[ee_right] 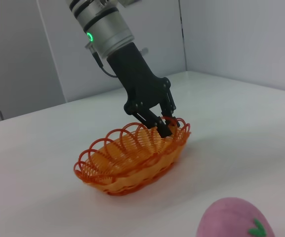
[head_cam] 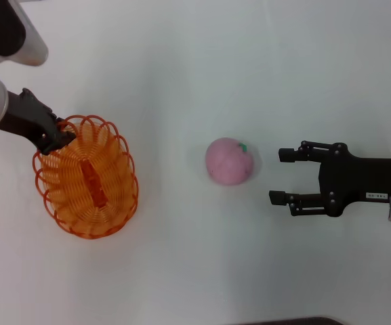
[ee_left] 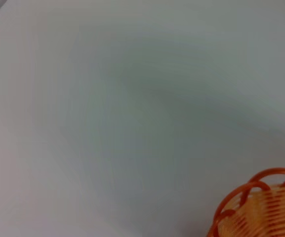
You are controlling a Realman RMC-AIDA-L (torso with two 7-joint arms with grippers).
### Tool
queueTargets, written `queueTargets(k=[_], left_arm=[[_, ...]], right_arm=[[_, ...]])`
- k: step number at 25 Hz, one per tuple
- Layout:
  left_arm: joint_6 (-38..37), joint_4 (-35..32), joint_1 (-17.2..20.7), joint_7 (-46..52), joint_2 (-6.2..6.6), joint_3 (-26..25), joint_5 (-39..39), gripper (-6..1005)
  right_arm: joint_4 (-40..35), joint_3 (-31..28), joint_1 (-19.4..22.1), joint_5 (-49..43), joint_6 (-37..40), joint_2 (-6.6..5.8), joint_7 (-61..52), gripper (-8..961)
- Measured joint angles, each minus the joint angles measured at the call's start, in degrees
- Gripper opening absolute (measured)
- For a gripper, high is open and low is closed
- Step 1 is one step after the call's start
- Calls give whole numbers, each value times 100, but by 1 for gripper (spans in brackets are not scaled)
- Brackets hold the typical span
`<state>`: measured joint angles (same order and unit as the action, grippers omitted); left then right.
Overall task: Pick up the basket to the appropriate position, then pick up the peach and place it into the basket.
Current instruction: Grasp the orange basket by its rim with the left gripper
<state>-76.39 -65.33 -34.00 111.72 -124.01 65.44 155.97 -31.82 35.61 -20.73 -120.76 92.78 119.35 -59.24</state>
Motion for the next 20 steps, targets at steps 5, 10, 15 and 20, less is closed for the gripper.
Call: queueTargets(k=[5, 10, 15, 20], left_arm=[[-168, -152, -15, 225, 0, -15, -54, 212], [-629, -281, -45, 276, 3, -243, -410, 211], [-1058, -442, -132, 584, 22, -590, -565, 150], [-1315, -468, -195, 964, 33, -930, -572, 91]], right_arm=[[0, -1, -14, 0, 10, 0, 0, 855], [0, -1, -29, 0, -2, 0, 0, 855], [0, -1, -30, 0, -4, 0, 0, 855], [2, -1, -37, 0, 0, 6, 0, 855]])
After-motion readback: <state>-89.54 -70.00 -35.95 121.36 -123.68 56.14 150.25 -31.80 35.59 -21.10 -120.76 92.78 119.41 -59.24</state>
